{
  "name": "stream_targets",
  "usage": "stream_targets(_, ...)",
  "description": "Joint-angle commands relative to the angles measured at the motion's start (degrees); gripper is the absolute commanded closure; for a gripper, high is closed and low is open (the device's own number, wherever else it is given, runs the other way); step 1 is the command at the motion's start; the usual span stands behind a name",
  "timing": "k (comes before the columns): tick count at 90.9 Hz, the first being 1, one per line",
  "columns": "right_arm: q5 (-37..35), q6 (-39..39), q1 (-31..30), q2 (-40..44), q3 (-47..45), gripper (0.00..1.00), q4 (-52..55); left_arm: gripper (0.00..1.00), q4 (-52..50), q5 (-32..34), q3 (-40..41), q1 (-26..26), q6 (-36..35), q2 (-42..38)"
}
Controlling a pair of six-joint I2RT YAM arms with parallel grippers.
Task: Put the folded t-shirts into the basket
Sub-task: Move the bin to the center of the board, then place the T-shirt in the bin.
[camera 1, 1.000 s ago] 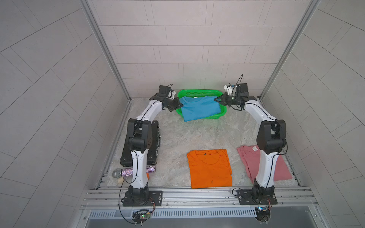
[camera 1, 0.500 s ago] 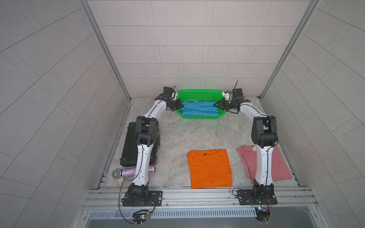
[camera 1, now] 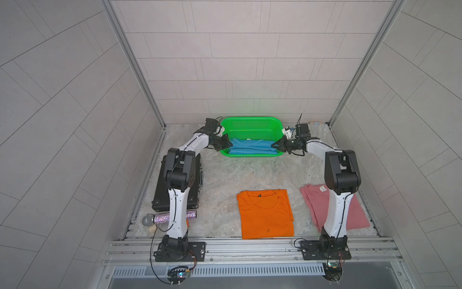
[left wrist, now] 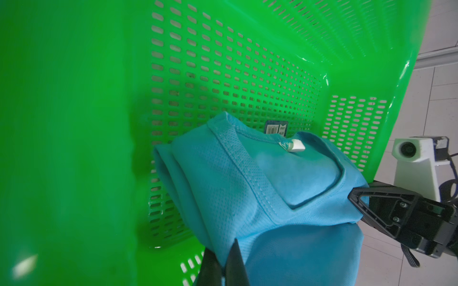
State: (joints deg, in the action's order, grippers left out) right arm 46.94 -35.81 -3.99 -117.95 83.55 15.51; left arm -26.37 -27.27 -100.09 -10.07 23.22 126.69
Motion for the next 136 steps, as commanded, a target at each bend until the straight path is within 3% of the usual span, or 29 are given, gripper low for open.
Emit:
stream_targets(1,-0.18,1.26,0.26,3.79,-4.22,1.0,0.13,1.0,-1.37,-0.97,2.91,0.35,0.18,-3.44)
stream_targets(32,0.12,1.19,-0.31,16.23,-16.16,1.0,0.45,1.0,-4.71,-2.92,14.92,-0.28,-1.13,-14.33)
stream_targets(43,-0.05,1.36,-0.24,19.8,-16.25,1.0,1.58,1.0,-2.06,-2.77,19.03,-0.29,-0.08,-20.32)
stream_targets(52,-0.19,1.2,-0.25,20.99,-13.37,1.0,2.71,1.0,-2.82,-2.6,16.25,-0.29,-0.85,-21.87)
stream_targets(94,-3.14,0.36,-0.24,9.97,5.14,1.0,5.23,1.0,-7.19,-2.56,-5.95,-0.07,0.42,-6.36)
stream_targets(114,-5.85,1.24,-0.31,4.38,-0.26,1.0,3.69,1.0,-9.35,1.1,-9.19,0.02,-3.22,3.74)
stream_targets(132,-6.7,1.36,-0.44,3.48,-5.21,1.0,1.79,1.0,-10.69,3.41,-9.76,-0.15,-5.14,6.55)
stream_targets(136,-7.01,1.66,-0.41,3.13,-5.14,0.91,2.53,1.0,-12.0,4.56,-10.73,-0.16,-5.75,7.47)
